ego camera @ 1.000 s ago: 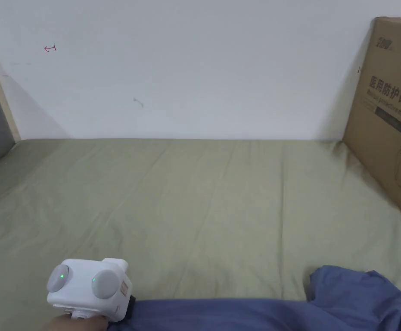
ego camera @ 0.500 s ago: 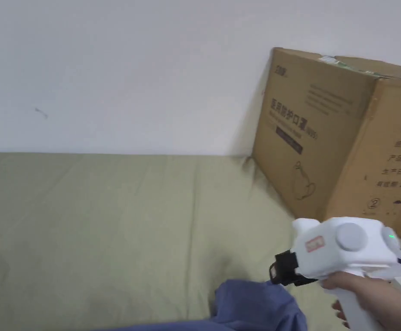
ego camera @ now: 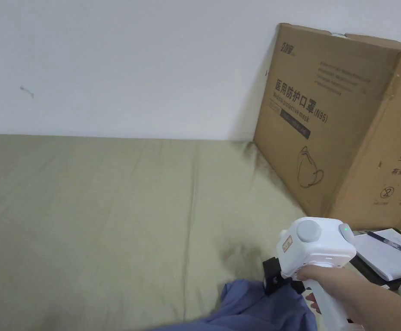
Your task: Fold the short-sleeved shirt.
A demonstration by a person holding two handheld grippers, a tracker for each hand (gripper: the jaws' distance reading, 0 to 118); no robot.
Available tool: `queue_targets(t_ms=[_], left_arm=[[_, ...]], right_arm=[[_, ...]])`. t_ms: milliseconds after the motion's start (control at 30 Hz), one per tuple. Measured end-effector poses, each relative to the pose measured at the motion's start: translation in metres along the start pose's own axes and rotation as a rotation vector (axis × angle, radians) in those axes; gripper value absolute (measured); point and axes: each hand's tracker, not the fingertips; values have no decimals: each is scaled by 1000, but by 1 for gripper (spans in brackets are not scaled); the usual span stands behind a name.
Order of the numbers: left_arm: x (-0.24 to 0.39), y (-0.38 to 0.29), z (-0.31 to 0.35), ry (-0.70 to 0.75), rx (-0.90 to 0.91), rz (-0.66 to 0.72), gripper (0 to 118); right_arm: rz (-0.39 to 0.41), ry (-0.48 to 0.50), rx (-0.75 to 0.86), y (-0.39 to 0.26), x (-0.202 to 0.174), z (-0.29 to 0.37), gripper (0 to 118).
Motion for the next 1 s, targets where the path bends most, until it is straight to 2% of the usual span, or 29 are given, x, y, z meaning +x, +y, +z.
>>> queue_targets(t_ms=[33, 67, 100, 167, 300, 500, 700, 833, 933, 1000], left_arm=[[0, -1, -1, -2, -9, 6, 0], [-2, -3, -2, -6, -19, 21, 0], [-4, -4, -1, -16, -27, 43, 0], [-6, -5, 6, -24, -22, 59, 0], [-8, -3, 44, -40, 42, 90, 0], [2, 22, 149, -75, 223, 50, 0], [22, 56, 268, -79, 396, -8, 0], [31, 84, 332, -48, 483, -51, 0], [37, 112, 361, 24, 528, -75, 0], [39, 133, 372, 30, 544, -65, 0]], right_arm=[[4, 50, 15, -1, 2, 6, 20], [-11, 112, 26, -3, 4, 12, 4], [-33, 159, 46, -7, 6, 22, 4], [-30, 149, 118, -17, 12, 51, 4], [-47, 199, 228, -45, 33, 121, 4], [-76, 295, 373, -90, 68, 255, 4], [1, 251, 459, -118, 62, 390, 4], [63, 211, 607, -115, 52, 468, 4], [68, 209, 699, -97, 41, 511, 4], [59, 173, 745, -76, 36, 527, 4]])
